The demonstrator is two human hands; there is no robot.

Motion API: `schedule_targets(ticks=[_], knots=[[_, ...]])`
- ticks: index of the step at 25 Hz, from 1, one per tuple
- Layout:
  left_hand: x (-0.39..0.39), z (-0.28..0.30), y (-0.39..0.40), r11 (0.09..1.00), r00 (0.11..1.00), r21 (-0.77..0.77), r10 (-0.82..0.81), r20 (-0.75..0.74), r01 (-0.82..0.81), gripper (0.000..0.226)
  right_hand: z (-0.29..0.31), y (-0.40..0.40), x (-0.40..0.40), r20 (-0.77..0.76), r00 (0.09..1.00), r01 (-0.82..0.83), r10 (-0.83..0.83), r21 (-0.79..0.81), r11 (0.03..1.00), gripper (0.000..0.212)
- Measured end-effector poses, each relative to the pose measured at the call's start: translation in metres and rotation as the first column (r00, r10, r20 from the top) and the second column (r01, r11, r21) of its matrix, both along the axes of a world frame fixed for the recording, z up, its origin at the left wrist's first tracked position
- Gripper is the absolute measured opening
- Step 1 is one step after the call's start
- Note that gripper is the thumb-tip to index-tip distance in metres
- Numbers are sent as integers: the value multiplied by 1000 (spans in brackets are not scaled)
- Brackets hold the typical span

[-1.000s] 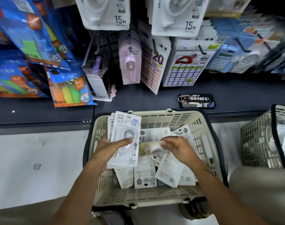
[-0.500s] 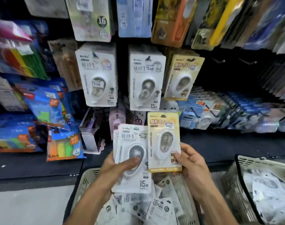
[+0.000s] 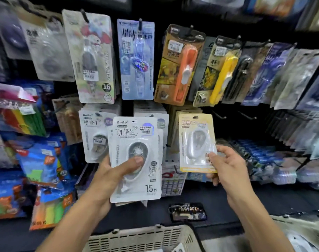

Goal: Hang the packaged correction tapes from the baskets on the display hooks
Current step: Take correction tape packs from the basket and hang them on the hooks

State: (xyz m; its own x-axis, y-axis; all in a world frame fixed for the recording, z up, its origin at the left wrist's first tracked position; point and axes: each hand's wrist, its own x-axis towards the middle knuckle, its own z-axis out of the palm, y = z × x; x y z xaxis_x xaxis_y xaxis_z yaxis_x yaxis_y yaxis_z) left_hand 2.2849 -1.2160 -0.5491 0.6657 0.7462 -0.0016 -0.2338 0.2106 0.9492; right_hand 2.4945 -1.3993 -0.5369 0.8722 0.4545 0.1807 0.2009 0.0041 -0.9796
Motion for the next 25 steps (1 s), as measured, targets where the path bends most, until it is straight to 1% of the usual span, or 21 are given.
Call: schedule_targets(ticks=[3, 4, 5, 6, 8, 9, 10, 11, 12, 13, 14, 15, 16, 17, 18, 19, 20, 21, 22, 23, 25], knots=[[3, -4, -2, 999, 1000, -34, -26, 8, 27, 83, -5, 4, 3, 7, 997, 82, -82, -19, 996, 3], [3, -5, -1, 999, 999, -35, -34, 15, 35, 83, -7, 6, 4, -5, 992, 124, -124, -22, 992, 8], [2, -5, -2, 999, 999, -36, -37, 19, 38, 83, -9, 5, 6, -53, 987, 149, -150, -22, 989, 15], [2, -6, -2, 998, 999, -33, -45, 28, 46, 84, -11, 5, 7, -148, 978, 144, -146, -23, 989, 21], [2, -6, -3, 998, 998, -37, -54, 41, 56, 86, -18, 0, 2, -356, 932, 48, -69, -68, 997, 32], [1, -4, -3, 998, 998, -38, -55, 44, 56, 86, -24, -2, -5, -390, 919, 9, -62, -135, 991, 37], [0, -4, -3, 998, 997, -34, -53, 48, 54, 85, -28, -3, -15, -342, 936, 4, -76, -208, 978, 38], [0, -3, -3, 998, 998, -33, -48, 51, 50, 83, -30, -1, -28, -230, 971, 12, -66, -229, 973, 35], [0, -3, -3, 998, 997, -32, -43, 59, 45, 81, -28, 3, -42, -95, 995, -10, -8, -189, 982, 29], [0, -3, -4, 999, 997, -31, -37, 65, 39, 80, -22, 9, -57, 23, 996, -79, 83, -131, 988, 21], [0, -2, -4, 999, 997, -23, -30, 70, 32, 81, -13, 19, -73, 87, 978, -183, 191, -97, 978, 16], [-1, -1, -4, 1000, 997, -14, -23, 69, 24, 80, -6, 28, -88, 124, 948, -282, 294, -105, 954, 20], [-3, 0, -2, 1000, 998, -9, -14, 69, 15, 78, -3, 37, -99, 159, 920, -338, 357, -138, 931, 28], [-5, 0, 0, 1000, 998, -9, -9, 70, 10, 73, -3, 45, -108, 201, 905, -338, 374, -189, 922, 30], [-8, 1, 1, 1000, 997, -13, -14, 70, 14, 68, -3, 51, -114, 209, 905, -331, 371, -201, 922, 24], [-11, 1, 3, 999, 997, -21, -31, 66, 33, 68, -5, 53, -116, 150, 917, -350, 370, -142, 926, 13], [-15, 1, 6, 997, 996, -36, -60, 64, 62, 71, -3, 53, -119, 23, 921, -388, 389, -35, 921, 5], [-19, 1, 7, 994, 994, -57, -86, 67, 90, 74, -1, 53, -118, -117, 903, -406, 413, 82, 910, 4], [-23, 0, 9, 992, 993, -76, -93, 68, 98, 76, 1, 53, -117, -216, 883, -383, 416, 178, 906, 10], [-27, 1, 11, 993, 995, -83, -73, 64, 78, 76, 1, 53, -113, -267, 883, -336, 386, 214, 917, 14], [-34, 2, 14, 998, 999, -42, 41, 17, -40, 70, 3, 53, -104, -264, 923, -249, 279, 142, 958, 8]])
